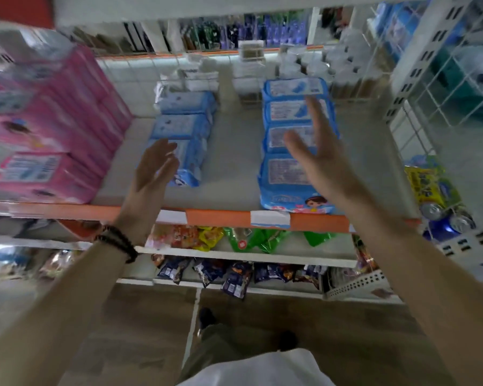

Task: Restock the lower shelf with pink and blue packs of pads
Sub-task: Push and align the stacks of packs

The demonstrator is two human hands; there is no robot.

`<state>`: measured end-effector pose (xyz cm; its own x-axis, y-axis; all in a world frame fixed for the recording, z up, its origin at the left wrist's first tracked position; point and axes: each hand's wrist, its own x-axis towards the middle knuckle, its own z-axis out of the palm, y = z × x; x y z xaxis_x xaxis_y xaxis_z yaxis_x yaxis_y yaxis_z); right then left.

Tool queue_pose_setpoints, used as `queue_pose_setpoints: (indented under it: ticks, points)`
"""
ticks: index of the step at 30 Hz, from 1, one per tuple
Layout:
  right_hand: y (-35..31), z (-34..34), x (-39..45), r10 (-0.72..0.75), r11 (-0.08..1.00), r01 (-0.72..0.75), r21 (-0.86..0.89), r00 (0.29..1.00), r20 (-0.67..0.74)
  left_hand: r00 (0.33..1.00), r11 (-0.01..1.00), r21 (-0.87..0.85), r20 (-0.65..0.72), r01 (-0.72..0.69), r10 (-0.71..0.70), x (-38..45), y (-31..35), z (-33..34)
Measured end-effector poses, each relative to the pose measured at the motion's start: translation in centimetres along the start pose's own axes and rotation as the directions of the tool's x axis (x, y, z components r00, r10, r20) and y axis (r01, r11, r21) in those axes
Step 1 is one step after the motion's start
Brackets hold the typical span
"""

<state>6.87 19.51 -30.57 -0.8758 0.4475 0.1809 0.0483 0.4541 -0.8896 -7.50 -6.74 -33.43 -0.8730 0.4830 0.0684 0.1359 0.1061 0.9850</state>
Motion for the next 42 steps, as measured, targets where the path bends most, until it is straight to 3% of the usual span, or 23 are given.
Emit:
queue_pose_setpoints:
  ticks: [4,6,11,15,17,20,22,27,32,34,36,39,42]
  points:
    - [-2.3,5.1,0.0,-0.123,0.962,0.159,-0.223,0.978,0.168,0.994,0.963,0.255,0.079,-0.091,0.073,0.8,-0.7,-3.7]
    - [-3.3,7.8,0.4,-0.142,0.931,0.215,-0.295,0.958,0.250,0.994,0.903,0.416,0.055,-0.106,0.091,1.9,-1.4,-5.4]
    - [-3.1,15.4,3.4,0.015,0.916,0.122,-0.383,0.941,0.337,0.986,0.700,0.712,0.150,-0.054,-0.077,5.7,-3.6,-9.6]
    - [-1.3,18.8,6.4,0.224,0.823,0.018,-0.568,0.908,0.353,0.939,0.573,0.806,0.295,-0.148,-0.173,9.7,-6.4,-11.6]
    - [-1.0,19.8,7.6,0.260,0.853,-0.064,-0.518,0.912,0.316,0.918,0.667,0.733,0.343,-0.130,-0.199,11.4,-7.0,-12.3]
    - [-0.5,20.6,8.0,0.209,0.916,-0.101,-0.389,0.947,0.245,0.885,0.936,0.351,0.447,-0.036,-0.134,11.9,-6.9,-11.7]
    - [-0.5,21.3,7.4,0.293,0.900,-0.173,-0.399,0.920,0.262,0.848,0.988,0.119,0.509,0.099,-0.146,11.6,-7.0,-10.7]
    - [0.6,23.0,7.6,0.261,0.953,-0.229,-0.199,0.954,0.151,0.874,0.975,-0.040,0.452,0.219,-0.178,11.2,-7.1,-9.1]
    - [-0.4,21.9,7.2,0.236,0.971,-0.219,-0.096,0.940,0.245,0.864,0.955,-0.083,0.454,0.285,-0.219,11.7,-7.0,-9.5]
    - [-1.5,20.4,7.5,0.290,0.940,-0.331,0.082,0.903,0.319,0.887,0.945,-0.138,0.405,0.298,-0.221,12.6,-6.8,-9.6]
    - [-1.9,19.3,8.8,0.359,0.898,-0.400,0.185,0.907,0.221,0.909,0.929,-0.176,0.327,0.326,-0.257,14.0,-5.8,-9.1]
    - [-1.7,19.5,12.0,0.368,0.874,-0.393,0.285,0.919,0.139,0.900,0.895,-0.205,0.281,0.396,-0.333,16.8,-4.4,-8.1]
    - [-1.2,21.0,14.3,0.377,0.825,-0.419,0.378,0.908,0.184,0.874,0.854,-0.241,0.291,0.461,-0.390,19.4,-4.2,-6.6]
